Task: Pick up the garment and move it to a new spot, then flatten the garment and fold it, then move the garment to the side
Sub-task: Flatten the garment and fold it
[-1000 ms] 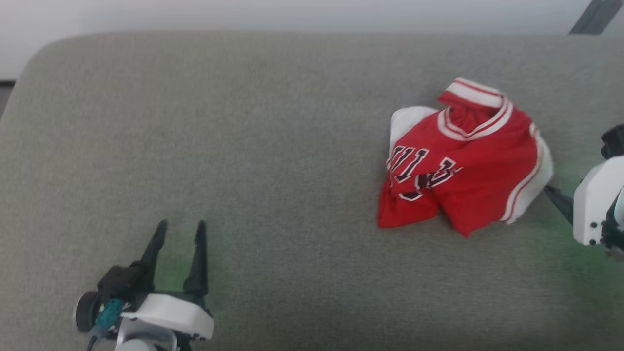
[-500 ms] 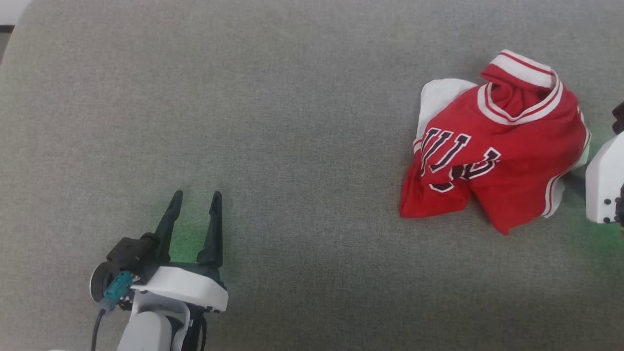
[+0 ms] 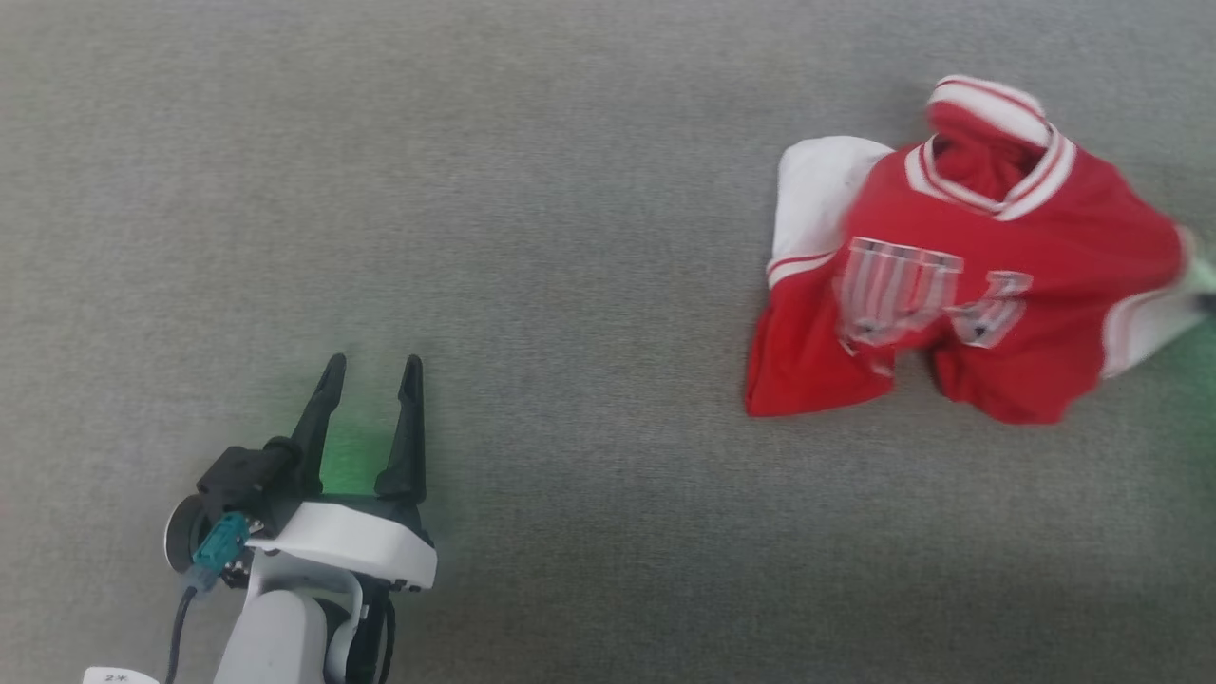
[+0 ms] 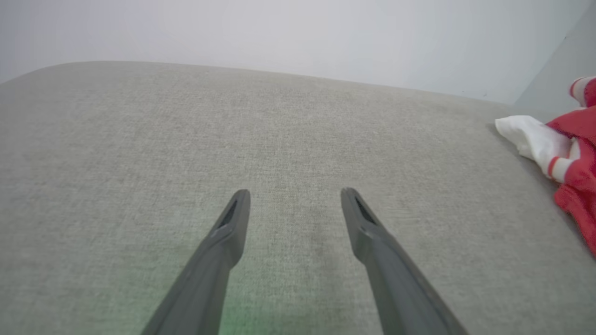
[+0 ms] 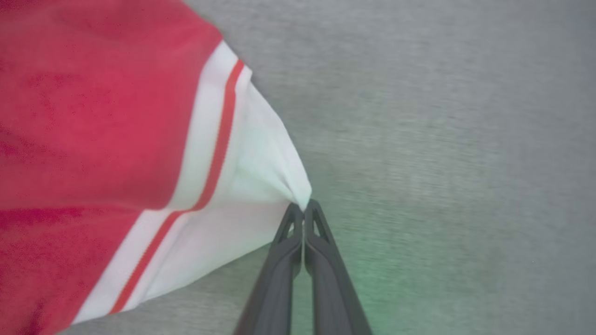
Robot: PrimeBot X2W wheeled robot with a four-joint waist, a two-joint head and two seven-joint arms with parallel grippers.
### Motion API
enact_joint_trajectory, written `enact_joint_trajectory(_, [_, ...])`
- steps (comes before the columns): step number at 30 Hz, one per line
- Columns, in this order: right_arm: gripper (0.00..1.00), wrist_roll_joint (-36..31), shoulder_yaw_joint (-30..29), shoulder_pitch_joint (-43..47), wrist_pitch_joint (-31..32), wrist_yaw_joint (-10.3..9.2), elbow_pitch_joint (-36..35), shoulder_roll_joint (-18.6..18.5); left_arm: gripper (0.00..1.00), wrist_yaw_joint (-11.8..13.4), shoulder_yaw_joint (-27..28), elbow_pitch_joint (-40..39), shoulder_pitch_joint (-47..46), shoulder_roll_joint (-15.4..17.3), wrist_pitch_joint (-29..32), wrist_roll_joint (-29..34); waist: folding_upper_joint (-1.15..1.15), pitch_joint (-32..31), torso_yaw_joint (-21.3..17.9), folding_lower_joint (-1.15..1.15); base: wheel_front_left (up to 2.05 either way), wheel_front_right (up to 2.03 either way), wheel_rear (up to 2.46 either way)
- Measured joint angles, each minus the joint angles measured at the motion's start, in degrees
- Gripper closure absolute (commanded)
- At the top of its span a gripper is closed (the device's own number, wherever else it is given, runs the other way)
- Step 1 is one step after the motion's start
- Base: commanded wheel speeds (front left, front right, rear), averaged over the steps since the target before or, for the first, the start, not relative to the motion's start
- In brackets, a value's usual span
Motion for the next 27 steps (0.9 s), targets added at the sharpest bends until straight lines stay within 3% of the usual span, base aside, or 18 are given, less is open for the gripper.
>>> enact_joint_trajectory(7, [1.00,-3.53,-9.09,1.98,-2.68,0.00,-0.93,-5.08,0.00,-0.25,0.34,-0.13,-0.80,-0.01,0.00,1.10,0.00,0.86,-1.91,0.00,0.00,0.00,0.00])
enact_joint_trajectory(13, [1.00,-6.61,-16.94,2.79,-5.16,0.00,2.45,-6.92,0.00,-0.48,0.89,-0.07,-1.89,-0.01,0.00,1.96,0.00,2.23,-2.37,0.00,0.00,0.00,0.00])
enact_joint_trajectory(17, [1.00,-10.24,-20.71,2.75,-7.93,0.00,6.42,-6.77,0.00,-0.52,1.42,0.02,-2.31,-0.01,0.00,2.54,0.00,2.88,-2.28,0.00,0.00,0.00,0.00])
enact_joint_trajectory(22, [1.00,-12.38,-21.32,1.67,-11.28,0.00,9.81,-2.25,0.00,-0.54,1.94,0.11,-2.40,0.32,0.00,2.56,0.00,3.14,-2.97,0.00,0.00,0.00,0.00])
enact_joint_trajectory(24, [0.22,-13.48,-21.49,1.26,-13.77,0.00,10.82,-1.15,0.00,-0.54,1.42,0.38,-2.87,0.97,0.01,2.48,0.00,3.09,-3.53,0.00,0.00,0.00,0.00])
enact_joint_trajectory(25, [0.00,-13.85,-21.68,1.09,-15.11,0.00,11.35,-0.82,0.00,-0.56,1.07,0.42,-3.35,1.46,0.00,2.31,0.00,3.01,-3.82,0.00,0.00,0.00,0.00])
enact_joint_trajectory(27, [0.00,-14.21,-21.82,1.04,-18.47,0.00,11.90,-0.03,0.00,-0.58,0.36,0.46,-4.50,2.64,0.00,1.76,0.00,2.73,-4.48,0.00,0.00,0.00,0.00])
